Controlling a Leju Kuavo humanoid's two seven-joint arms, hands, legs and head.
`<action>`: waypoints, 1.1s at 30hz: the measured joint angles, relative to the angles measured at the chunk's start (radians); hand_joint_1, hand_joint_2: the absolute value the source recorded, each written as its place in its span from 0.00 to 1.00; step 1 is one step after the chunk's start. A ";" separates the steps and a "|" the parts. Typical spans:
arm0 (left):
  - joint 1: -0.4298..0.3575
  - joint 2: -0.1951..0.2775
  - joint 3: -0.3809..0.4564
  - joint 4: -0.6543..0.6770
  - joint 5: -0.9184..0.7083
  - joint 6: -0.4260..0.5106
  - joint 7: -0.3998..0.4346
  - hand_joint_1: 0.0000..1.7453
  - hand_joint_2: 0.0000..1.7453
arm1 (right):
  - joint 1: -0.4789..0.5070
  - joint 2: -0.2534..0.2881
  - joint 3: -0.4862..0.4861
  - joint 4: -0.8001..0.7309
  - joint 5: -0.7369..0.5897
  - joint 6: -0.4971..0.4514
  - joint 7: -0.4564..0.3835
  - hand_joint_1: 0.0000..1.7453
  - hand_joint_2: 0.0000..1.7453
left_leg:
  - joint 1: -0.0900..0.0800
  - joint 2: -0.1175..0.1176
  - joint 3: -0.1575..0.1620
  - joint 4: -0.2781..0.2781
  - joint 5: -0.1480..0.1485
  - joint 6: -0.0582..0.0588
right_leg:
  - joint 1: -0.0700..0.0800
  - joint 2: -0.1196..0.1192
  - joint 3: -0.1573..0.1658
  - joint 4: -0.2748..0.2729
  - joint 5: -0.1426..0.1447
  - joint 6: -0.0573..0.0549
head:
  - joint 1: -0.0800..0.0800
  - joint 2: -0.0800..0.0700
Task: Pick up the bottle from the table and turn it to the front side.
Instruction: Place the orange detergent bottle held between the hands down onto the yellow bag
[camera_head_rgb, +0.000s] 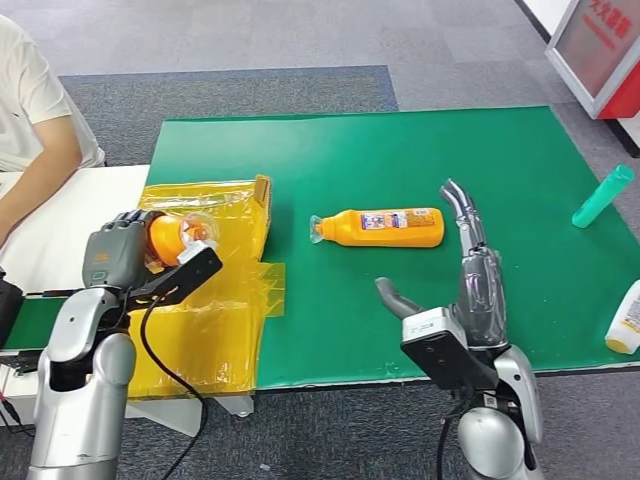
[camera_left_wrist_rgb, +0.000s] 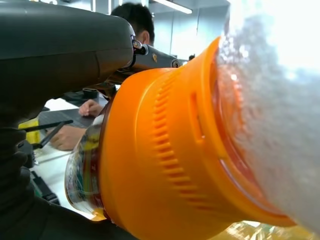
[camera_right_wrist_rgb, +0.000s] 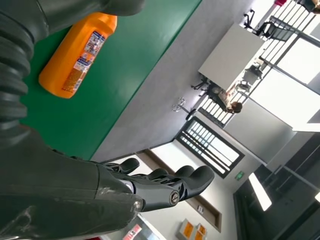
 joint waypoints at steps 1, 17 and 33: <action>-0.010 0.005 0.005 0.023 -0.010 -0.009 0.002 1.00 1.00 | 0.000 0.000 0.000 0.000 -0.002 0.006 -0.001 0.00 1.00 | 0.000 0.000 0.000 0.000 0.000 0.000 | 0.000 0.000 0.000 0.000 0.000 0.000 | 0.000 0.000; -0.099 0.060 0.018 0.297 -0.096 -0.003 -0.076 1.00 1.00 | 0.009 0.005 -0.006 0.000 -0.029 0.028 -0.042 0.00 1.00 | -0.001 0.000 0.000 0.000 0.000 0.000 | -0.001 0.000 0.000 0.000 0.000 0.000 | 0.000 0.000; -0.116 -0.018 -0.080 0.370 -0.044 0.019 -0.086 0.04 1.00 | -0.006 0.008 0.009 0.009 -0.033 0.025 -0.048 0.00 1.00 | -0.001 0.000 0.000 0.000 0.000 0.000 | -0.001 0.000 0.000 0.000 0.001 0.001 | 0.000 0.000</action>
